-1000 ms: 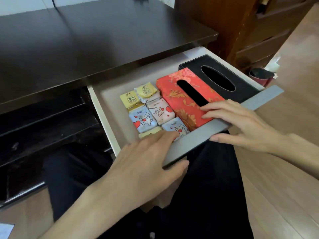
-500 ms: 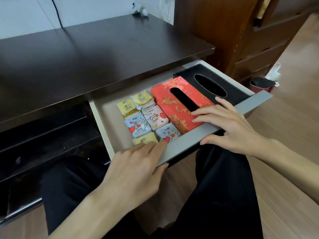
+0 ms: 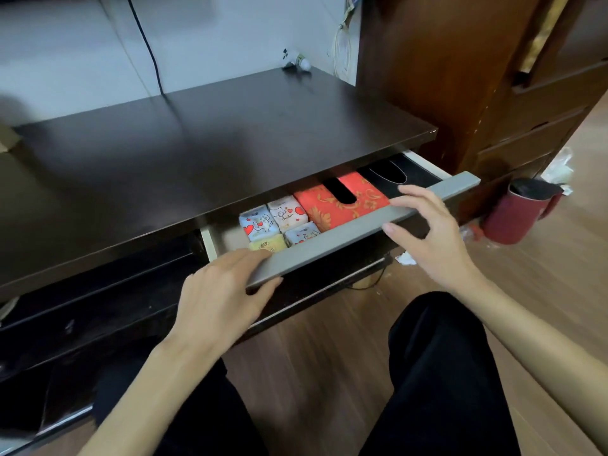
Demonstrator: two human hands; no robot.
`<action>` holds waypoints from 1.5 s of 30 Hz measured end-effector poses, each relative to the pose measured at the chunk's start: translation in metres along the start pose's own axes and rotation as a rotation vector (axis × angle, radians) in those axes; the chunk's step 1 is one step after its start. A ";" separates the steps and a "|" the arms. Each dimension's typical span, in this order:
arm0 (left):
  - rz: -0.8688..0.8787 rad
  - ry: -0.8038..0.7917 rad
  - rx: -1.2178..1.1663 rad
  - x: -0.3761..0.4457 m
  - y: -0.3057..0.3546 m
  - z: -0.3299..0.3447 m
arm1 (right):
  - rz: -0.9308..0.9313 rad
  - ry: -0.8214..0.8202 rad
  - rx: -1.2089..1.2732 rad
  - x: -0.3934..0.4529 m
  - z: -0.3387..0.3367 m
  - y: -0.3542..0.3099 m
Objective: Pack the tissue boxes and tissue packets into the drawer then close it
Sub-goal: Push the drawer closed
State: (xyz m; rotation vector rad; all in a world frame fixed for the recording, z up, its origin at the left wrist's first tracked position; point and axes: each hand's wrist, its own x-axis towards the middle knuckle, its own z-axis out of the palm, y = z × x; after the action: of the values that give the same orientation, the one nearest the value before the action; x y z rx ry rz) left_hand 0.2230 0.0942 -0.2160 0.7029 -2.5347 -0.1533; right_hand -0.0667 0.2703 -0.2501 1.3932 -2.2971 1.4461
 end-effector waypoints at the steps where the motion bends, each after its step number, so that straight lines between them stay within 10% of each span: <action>1: -0.051 0.038 -0.057 -0.006 -0.005 0.001 | 0.069 0.038 0.001 0.003 -0.001 0.002; 12: -0.764 0.247 -0.795 -0.048 0.003 0.029 | 0.502 0.155 0.181 0.019 0.030 0.026; 34: -0.926 0.677 -0.884 0.012 0.022 0.079 | 0.403 0.064 0.119 0.071 0.082 0.039; 45: -0.728 0.191 -0.687 0.034 -0.011 0.090 | 0.390 -0.097 0.045 0.101 0.119 0.046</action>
State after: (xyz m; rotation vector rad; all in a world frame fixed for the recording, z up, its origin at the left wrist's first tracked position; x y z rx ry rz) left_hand 0.1581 0.0646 -0.2815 1.2131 -1.7498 -1.0754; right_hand -0.1158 0.1213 -0.2958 1.0867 -2.7314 1.5625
